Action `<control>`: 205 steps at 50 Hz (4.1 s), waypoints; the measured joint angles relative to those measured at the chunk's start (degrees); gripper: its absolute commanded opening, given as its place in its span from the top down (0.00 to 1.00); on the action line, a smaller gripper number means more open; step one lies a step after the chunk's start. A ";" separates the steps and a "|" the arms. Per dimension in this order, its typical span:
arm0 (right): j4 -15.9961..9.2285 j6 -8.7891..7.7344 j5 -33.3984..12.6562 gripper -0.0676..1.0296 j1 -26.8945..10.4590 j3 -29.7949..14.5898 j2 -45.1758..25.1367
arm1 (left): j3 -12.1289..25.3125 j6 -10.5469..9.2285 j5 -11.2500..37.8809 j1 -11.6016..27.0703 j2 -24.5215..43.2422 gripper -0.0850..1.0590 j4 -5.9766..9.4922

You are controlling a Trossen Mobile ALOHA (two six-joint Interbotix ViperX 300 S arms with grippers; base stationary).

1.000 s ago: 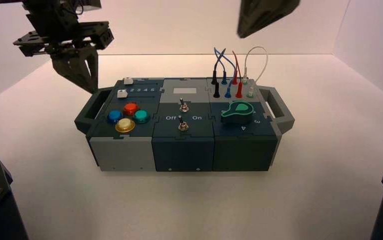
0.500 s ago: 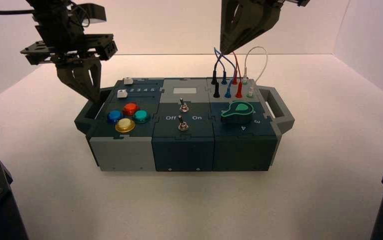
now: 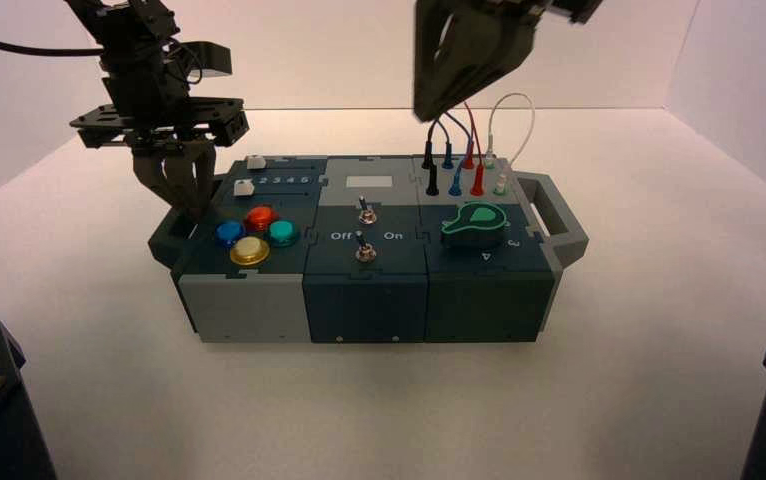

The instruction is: Flip the bottom switch on with the right gripper.

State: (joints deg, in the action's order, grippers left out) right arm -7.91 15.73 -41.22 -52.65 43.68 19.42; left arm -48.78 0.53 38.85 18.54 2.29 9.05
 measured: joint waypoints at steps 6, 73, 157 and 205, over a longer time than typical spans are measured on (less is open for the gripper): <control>-0.97 0.00 -0.09 0.96 -1.32 -1.05 -1.76 | 0.70 -0.09 0.35 -0.18 0.88 0.95 0.00; -1.67 19.16 -2.90 0.96 -7.21 -9.84 -18.81 | 4.57 0.00 2.72 -2.46 6.77 0.95 1.05; 4.75 29.53 -7.38 0.96 -7.29 -17.84 -30.23 | 6.06 -0.35 4.92 -2.72 8.53 0.95 1.14; 5.27 29.62 -6.15 0.96 -6.94 -16.00 -30.76 | 6.15 -0.26 5.19 -2.64 8.88 0.95 1.14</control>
State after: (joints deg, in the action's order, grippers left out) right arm -2.64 45.35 -47.37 -59.59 27.69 -11.34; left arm -42.63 0.26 44.03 15.91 11.16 10.20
